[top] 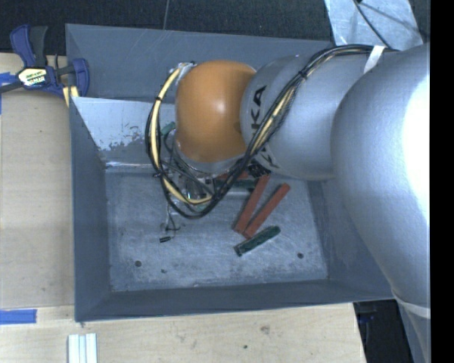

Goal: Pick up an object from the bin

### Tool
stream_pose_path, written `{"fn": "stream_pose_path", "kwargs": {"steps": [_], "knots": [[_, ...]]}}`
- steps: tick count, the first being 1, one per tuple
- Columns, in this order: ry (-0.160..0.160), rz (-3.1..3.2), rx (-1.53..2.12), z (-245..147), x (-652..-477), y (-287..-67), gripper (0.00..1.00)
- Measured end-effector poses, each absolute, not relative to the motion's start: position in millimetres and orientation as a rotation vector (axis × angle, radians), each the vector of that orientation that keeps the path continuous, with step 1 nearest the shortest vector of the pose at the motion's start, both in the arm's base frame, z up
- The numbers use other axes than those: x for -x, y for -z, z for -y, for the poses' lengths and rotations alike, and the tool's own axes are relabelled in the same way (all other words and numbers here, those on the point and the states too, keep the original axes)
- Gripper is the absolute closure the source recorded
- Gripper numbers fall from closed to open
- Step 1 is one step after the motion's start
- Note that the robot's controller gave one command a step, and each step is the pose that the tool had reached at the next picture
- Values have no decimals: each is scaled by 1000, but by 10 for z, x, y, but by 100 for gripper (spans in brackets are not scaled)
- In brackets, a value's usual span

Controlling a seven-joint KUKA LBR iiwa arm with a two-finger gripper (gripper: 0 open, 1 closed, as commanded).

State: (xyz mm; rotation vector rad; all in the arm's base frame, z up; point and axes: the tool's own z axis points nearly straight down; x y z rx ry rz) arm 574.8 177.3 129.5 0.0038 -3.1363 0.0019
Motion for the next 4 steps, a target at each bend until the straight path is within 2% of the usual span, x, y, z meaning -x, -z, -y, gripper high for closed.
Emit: {"fn": "stream_pose_path", "kwargs": {"steps": [1,2,3,4], "knots": [[2,3144,1,-1770,-5770,-1341,0],[0,3144,-175,-1229,-6234,-724,0],[1,3139,163,-1547,-6264,-1244,0],[1,3132,-288,-878,-6277,-1109,0]]}}
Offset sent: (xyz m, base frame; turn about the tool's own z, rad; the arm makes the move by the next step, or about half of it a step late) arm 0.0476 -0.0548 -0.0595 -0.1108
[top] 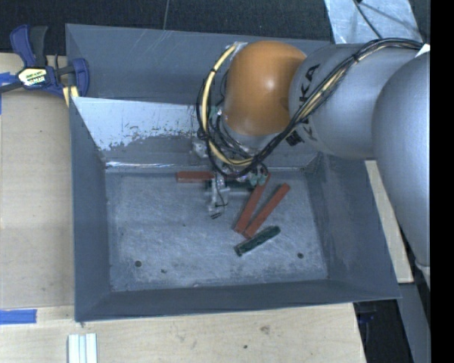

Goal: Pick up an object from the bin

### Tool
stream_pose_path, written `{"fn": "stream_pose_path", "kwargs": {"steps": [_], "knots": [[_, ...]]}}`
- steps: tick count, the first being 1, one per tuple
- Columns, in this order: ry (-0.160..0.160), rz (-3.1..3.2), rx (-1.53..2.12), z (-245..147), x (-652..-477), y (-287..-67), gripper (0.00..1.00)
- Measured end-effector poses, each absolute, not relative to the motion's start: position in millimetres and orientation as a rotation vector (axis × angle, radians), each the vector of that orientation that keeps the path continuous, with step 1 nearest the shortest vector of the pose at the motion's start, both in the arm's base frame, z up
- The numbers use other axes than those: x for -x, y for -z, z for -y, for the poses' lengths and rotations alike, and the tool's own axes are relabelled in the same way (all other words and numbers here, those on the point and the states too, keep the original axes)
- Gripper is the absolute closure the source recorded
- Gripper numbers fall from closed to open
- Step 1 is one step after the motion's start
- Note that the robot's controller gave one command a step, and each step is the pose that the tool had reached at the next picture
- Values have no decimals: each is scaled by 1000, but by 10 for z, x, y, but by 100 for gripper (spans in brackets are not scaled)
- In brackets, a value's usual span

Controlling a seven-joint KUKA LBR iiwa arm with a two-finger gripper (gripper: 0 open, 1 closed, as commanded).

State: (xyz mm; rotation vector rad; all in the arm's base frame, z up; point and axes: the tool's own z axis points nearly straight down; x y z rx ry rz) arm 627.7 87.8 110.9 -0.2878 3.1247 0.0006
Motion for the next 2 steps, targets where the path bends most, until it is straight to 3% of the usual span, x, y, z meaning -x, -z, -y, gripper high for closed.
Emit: {"fn": "stream_pose_path", "kwargs": {"steps": [1,2], "knots": [[0,-3138,82,-857,-6270,-806,0],[3,-3134,-121,-8,-6288,-726,100]]}}
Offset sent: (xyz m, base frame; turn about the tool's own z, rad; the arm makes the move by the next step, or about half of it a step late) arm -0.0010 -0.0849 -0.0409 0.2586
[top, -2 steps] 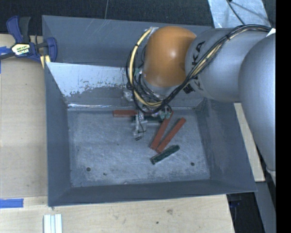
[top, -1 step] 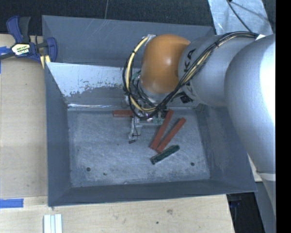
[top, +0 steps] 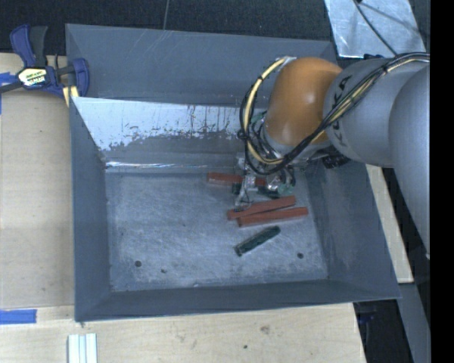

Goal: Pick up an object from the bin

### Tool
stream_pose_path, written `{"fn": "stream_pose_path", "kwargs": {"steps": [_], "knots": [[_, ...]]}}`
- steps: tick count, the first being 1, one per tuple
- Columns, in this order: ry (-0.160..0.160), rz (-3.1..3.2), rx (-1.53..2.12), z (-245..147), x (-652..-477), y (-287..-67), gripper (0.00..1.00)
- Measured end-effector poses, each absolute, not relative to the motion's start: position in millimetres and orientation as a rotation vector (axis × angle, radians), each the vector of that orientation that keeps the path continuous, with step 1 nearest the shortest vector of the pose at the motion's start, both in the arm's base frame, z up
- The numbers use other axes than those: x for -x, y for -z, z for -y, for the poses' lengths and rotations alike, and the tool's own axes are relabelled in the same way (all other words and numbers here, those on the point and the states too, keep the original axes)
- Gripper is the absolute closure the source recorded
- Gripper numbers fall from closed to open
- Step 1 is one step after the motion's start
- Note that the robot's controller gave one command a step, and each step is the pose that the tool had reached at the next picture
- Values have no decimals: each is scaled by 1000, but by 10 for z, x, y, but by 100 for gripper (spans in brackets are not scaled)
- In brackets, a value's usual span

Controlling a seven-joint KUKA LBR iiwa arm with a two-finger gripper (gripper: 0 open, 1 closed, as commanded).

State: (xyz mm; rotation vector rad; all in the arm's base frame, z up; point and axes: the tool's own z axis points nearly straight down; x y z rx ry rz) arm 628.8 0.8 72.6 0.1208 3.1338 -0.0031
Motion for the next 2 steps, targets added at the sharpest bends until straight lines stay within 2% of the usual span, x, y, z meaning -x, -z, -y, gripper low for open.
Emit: {"fn": "stream_pose_path", "kwargs": {"steps": [1,2], "knots": [[2,-3134,-123,-8,-6288,-726,100],[0,-3136,-125,-1,-6298,-1194,100]]}}
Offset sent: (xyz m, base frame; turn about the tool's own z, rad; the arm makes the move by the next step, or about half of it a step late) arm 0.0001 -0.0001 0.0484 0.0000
